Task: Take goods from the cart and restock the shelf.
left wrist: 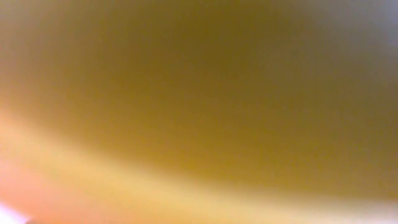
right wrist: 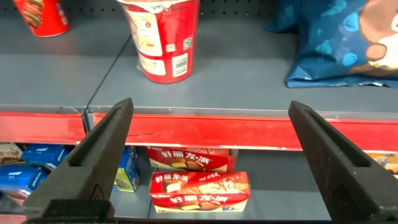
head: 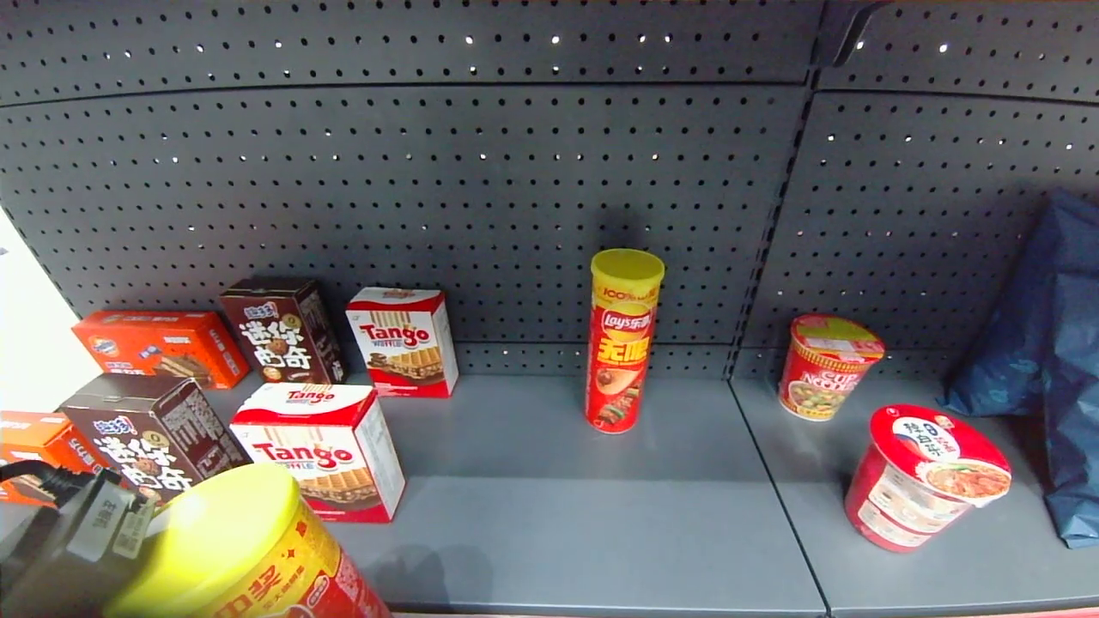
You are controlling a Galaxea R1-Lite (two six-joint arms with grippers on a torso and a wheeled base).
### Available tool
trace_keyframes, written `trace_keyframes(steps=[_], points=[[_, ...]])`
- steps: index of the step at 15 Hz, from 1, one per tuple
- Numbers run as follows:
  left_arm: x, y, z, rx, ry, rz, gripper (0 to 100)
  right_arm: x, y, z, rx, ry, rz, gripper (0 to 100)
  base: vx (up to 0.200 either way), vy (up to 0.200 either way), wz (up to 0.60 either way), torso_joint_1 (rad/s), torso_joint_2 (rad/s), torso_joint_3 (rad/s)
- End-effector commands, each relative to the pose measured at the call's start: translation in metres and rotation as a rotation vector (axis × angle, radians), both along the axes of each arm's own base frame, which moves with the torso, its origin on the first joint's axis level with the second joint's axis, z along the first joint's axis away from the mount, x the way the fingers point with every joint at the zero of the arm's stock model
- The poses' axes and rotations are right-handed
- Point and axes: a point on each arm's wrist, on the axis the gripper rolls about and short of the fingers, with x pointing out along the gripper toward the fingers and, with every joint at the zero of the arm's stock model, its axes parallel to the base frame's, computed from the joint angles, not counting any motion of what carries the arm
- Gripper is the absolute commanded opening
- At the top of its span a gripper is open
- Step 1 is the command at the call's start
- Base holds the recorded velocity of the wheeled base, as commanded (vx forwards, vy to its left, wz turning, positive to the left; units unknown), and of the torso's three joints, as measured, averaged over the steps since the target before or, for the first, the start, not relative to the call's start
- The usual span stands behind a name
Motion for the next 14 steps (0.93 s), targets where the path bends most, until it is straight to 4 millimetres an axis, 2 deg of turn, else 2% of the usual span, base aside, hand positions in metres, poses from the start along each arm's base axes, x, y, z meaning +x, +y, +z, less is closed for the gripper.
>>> trace_keyframes(steps=[1, 2, 9, 11, 12, 13, 14], points=[[0.0, 0.0, 0.0, 0.001, 0.002, 0.0, 0, 0.0, 0.0, 0.0, 0.0, 0.001, 0.0, 100, 0.0, 0.0, 0.6, 0.002, 0.0, 0.007], [0.0, 0.0, 0.0, 0.001, 0.004, 0.0, 0, 0.0, 0.0, 0.0, -0.003, 0.001, 0.002, 100, 0.0, 0.0, 0.6, 0.002, 0.0, 0.007], [-0.004, 0.003, -0.002, 0.0, -0.004, 0.009, 0, 0.0, 0.0, 0.0, -0.012, 0.001, 0.009, 100, 0.0, 0.0, 0.0, 0.0, 0.0, 0.0], [-0.007, 0.004, -0.004, 0.002, -0.005, 0.016, 0, 0.004, 0.0, 0.006, -0.014, 0.044, -0.042, 100, 0.0, 0.0, 0.0, 0.0, 0.0, 0.0], [-0.007, 0.004, -0.003, 0.0, -0.011, 0.019, 0, 0.007, 0.0, 0.042, 0.01, 0.026, -0.004, 100, 0.0, 0.0, 0.0, 0.0, 0.0, 0.0], [-0.007, 0.004, -0.002, -0.002, -0.015, 0.016, 0, 0.03, 0.001, 0.112, 0.021, 0.007, 0.1, 100, 0.0, 0.0, 0.0, 0.0, 0.0, 0.0], [-0.006, 0.004, -0.002, -0.002, -0.018, 0.014, 0, 0.037, 0.003, 0.134, -0.024, -0.024, 0.158, 100, 0.0, 0.0, 0.0, 0.0, 0.0, 0.0]])
